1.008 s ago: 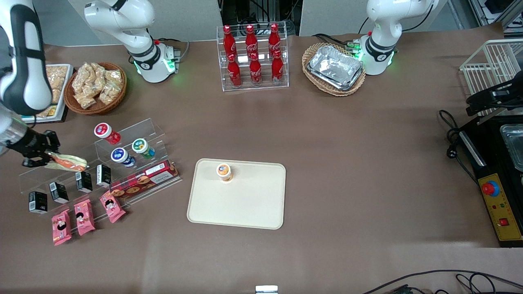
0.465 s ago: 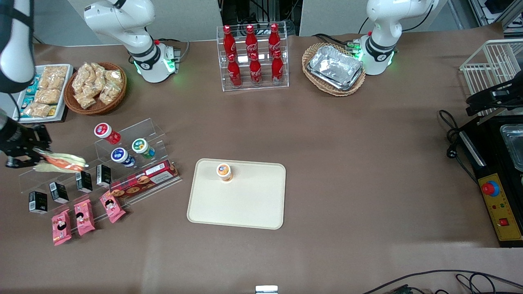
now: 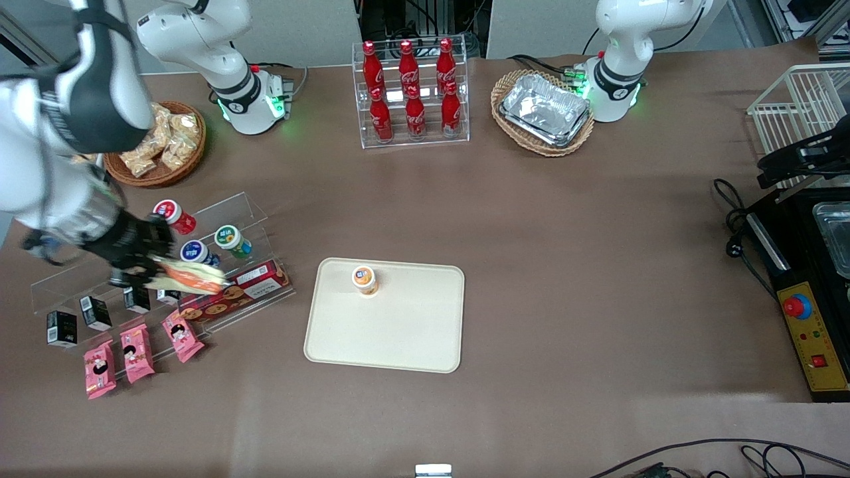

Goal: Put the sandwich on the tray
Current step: 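Lift the sandwich and carry it with the right gripper to the cream tray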

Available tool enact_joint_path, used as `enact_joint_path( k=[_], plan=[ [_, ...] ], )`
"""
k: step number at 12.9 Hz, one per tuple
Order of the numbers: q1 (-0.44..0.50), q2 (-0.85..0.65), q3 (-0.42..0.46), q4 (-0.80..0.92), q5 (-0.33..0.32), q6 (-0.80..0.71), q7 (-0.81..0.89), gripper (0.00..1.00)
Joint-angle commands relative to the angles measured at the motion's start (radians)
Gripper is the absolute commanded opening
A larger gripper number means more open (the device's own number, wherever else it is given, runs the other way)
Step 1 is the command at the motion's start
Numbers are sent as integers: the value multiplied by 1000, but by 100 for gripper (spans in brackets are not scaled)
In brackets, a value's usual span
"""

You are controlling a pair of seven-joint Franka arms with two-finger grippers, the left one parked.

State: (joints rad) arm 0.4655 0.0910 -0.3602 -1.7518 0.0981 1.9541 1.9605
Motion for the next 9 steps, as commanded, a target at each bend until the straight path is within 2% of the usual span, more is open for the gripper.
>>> enact_joint_path(
  k=[1,3,9],
  plan=[
    [99,168,-14,150,75,-8,145,0],
    [149,255,-14,208,118,32,236,0],
    [271,459,-14,275,120,251,446,0]
  ],
)
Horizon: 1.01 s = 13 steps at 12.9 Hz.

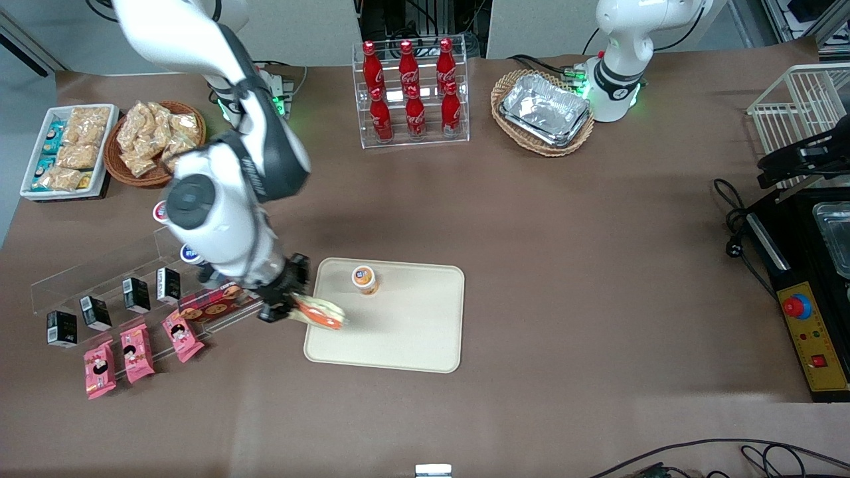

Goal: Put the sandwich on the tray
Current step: 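Lift the sandwich and carry it with the right gripper to the cream tray, then lower the sandwich onto the tray and open the right gripper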

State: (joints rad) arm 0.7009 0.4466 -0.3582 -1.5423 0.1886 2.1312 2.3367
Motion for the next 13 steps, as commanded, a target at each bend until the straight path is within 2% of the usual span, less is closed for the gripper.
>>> enact_joint_path(
  k=[1,9,13],
  plan=[
    [43,136,-15,68,32,111,84,0],
    [54,337,73,122,54,351,75,0],
    [17,376,116,122,54,372,-17,0]
  ],
)
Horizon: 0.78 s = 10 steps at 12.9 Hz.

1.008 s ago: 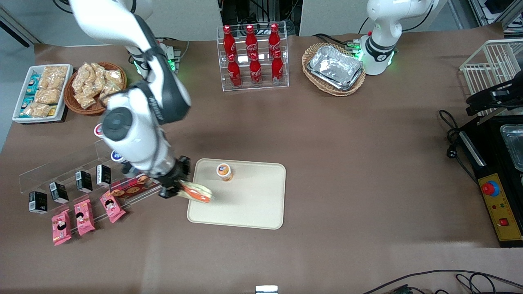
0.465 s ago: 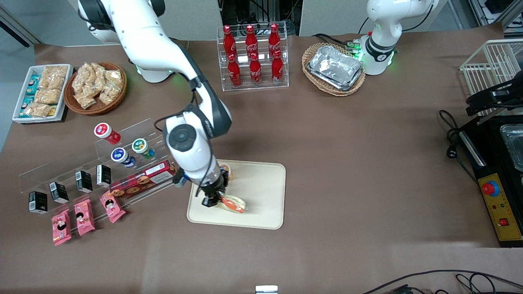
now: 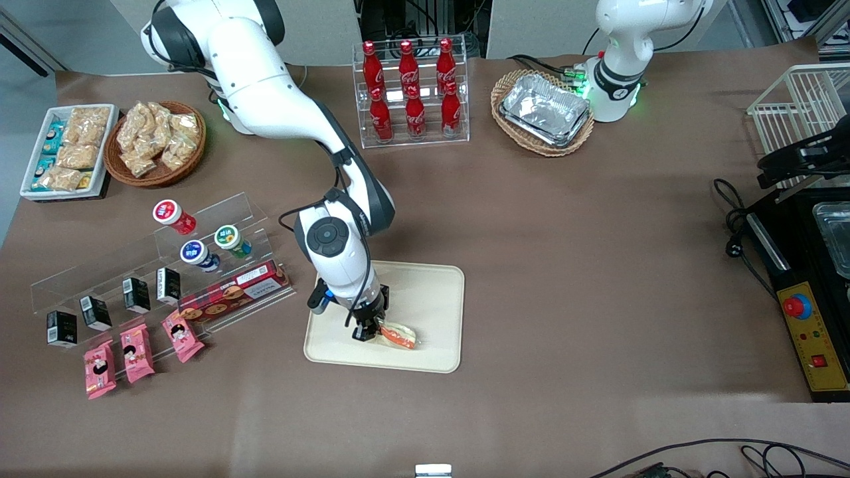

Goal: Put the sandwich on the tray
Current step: 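Lower the sandwich onto the tray and open the right gripper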

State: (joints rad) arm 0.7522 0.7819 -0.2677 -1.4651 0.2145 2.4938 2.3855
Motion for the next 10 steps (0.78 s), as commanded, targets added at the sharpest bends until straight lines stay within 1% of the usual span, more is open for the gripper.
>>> enact_joint_path(
  k=[1,3,5,7,8,9,10],
  plan=[
    [-34,45,25,45,29,10,-78,0],
    [-45,53,27,45,29,11,-80,0],
    [-47,65,27,43,29,29,-82,12],
    [-48,71,25,45,34,37,-80,47],
    [-48,71,25,45,34,48,-77,60],
    [-48,71,25,46,34,50,-74,87],
    [-47,71,25,48,34,50,-74,100]
  ],
)
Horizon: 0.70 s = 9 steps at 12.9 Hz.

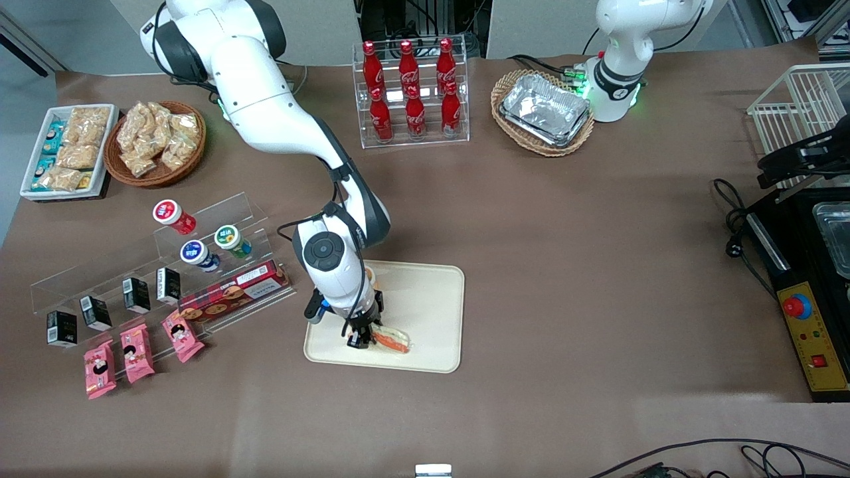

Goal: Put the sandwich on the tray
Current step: 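Lower the sandwich onto the tray and open the right gripper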

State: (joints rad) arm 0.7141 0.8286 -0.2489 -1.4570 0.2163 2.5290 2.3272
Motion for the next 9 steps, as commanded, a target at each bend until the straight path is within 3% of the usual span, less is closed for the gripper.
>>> enact_joint_path(
  k=[1,6,9],
  plan=[
    [-9,23,5,49,31,13,-22,100],
    [8,-41,5,50,31,-33,-19,100],
    [4,-138,5,35,23,-204,-29,100]
  ],
)
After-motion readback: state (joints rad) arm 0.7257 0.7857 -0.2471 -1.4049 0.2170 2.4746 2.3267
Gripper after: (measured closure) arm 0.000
